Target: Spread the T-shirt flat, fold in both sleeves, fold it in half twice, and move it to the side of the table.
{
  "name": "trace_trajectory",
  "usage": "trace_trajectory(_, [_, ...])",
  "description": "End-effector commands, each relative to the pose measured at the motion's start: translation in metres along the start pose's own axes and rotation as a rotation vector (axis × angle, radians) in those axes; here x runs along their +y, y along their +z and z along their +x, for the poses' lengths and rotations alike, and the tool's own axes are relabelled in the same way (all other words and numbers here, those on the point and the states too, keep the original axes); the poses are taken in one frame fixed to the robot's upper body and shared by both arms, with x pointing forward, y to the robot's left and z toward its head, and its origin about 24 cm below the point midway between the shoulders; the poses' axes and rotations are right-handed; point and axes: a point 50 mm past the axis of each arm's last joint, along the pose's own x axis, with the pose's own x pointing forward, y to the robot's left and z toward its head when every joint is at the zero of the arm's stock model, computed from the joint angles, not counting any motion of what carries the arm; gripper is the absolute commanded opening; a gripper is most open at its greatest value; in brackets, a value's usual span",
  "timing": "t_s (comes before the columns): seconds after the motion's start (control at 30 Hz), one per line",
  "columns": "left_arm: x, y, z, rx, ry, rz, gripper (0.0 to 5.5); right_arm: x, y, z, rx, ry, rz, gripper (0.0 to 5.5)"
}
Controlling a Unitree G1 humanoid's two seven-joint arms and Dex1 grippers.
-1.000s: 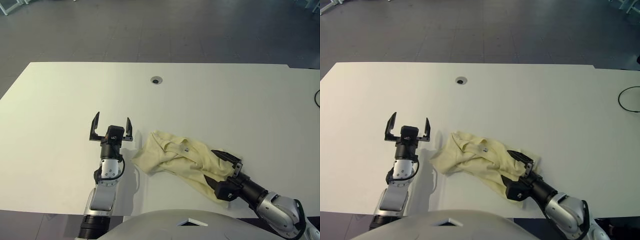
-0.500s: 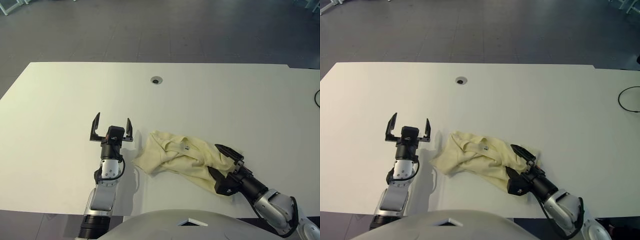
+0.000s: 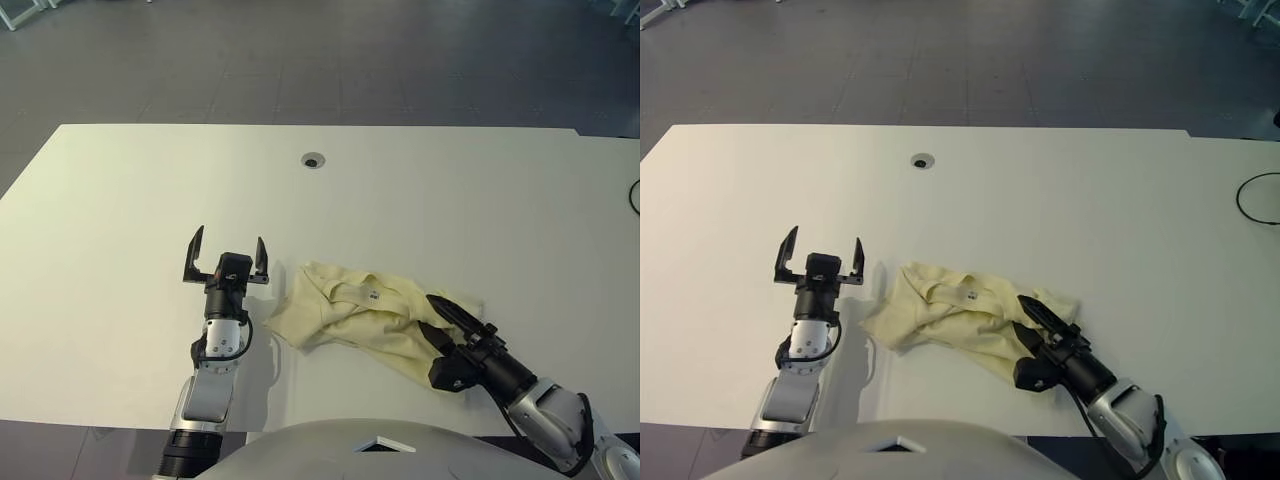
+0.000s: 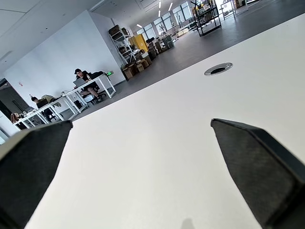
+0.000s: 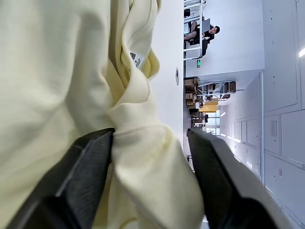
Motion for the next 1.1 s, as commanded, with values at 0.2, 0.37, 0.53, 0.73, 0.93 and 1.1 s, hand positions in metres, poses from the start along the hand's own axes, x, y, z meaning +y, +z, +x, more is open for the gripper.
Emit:
trace_trajectory(0.2, [-0.003, 0.000, 0.001, -0.001, -0.017, 0.002, 5.40, 0.005, 0.000, 0.007, -0.022, 0.015, -0.029, 1.47])
trace_trajectory(0.37, [-0.005, 0.000, 0.002, -0.003, -0.026, 0.000, 5.40, 0.008, 0.002, 0.013, -0.028, 0.019, -0.017, 0.62])
trace_trajectory(0.53, [-0.009, 0.004, 0.003, -0.018, -0.038, -0.011, 5.40, 0.009, 0.003, 0.020, -0.018, 0.009, 0.011, 0.01])
trace_trajectory(0.73, [-0.016, 0.034, 0.014, -0.146, -0.043, -0.169, 5.40, 0.000, 0.003, 0.021, -0.001, -0.053, 0.060, 0.01])
trace_trajectory(0.93, [-0.017, 0.090, 0.037, -0.430, -0.178, -0.385, 5.40, -0.011, 0.006, 0.014, 0.015, -0.123, 0.240, 0.01])
trace_trajectory(1.1, [0.005, 0.111, 0.063, -0.612, -0.313, -0.259, 5.40, -0.022, 0.010, 0.013, -0.015, -0.162, 0.427, 0.01])
